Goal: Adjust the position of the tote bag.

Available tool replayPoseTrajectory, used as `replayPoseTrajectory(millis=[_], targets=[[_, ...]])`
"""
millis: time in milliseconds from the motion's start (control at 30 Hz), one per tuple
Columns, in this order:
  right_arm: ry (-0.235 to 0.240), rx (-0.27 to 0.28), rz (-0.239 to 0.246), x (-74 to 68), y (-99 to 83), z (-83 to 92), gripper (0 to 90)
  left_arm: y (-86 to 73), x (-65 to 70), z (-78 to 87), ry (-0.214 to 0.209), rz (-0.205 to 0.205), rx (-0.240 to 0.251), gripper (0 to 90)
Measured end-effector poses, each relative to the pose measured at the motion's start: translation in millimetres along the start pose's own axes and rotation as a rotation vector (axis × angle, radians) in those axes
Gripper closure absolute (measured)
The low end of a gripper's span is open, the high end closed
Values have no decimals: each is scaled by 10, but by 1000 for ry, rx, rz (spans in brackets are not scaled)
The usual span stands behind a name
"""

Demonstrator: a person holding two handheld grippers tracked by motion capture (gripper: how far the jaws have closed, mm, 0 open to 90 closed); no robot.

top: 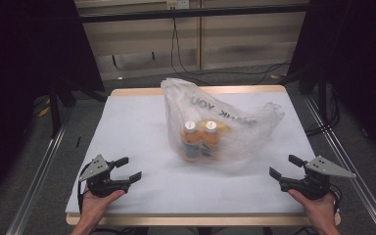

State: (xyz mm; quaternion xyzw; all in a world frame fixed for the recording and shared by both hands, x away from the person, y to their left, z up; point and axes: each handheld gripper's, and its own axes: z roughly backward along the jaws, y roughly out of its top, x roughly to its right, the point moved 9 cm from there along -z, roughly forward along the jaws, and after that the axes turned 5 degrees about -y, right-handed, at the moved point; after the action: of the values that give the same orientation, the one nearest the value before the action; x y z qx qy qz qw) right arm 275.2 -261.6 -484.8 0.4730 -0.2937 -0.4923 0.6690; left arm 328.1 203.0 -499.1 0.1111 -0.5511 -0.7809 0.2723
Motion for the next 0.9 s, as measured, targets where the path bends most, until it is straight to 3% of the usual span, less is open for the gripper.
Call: replayPoseTrajectory(millis=[200, 233, 267, 367, 533, 767, 900], targets=[[42, -31, 7, -44, -19, -57, 188, -16, 34, -43, -4, -14, -28, 227], [42, -31, 7, -44, -19, -57, 188, -16, 34, -43, -4, -14, -28, 228], [54, -43, 7, -50, -26, -86, 191, -14, 61, -73, -33, 8, -15, 227], [58, -51, 7, -50, -30, -108, 201, -14, 54, -73, -19, -4, -26, 234], [76, -65, 10, -59, -38, -121, 225, 23, 87, -91, -55, 4, -13, 277], [84, -72, 14, -80, -31, -137, 228, 26, 98, -111, -41, 2, -17, 274], [92, -82, 44, -124, -22, -166, 224, 65, 140, -135, -47, -35, -18, 268]])
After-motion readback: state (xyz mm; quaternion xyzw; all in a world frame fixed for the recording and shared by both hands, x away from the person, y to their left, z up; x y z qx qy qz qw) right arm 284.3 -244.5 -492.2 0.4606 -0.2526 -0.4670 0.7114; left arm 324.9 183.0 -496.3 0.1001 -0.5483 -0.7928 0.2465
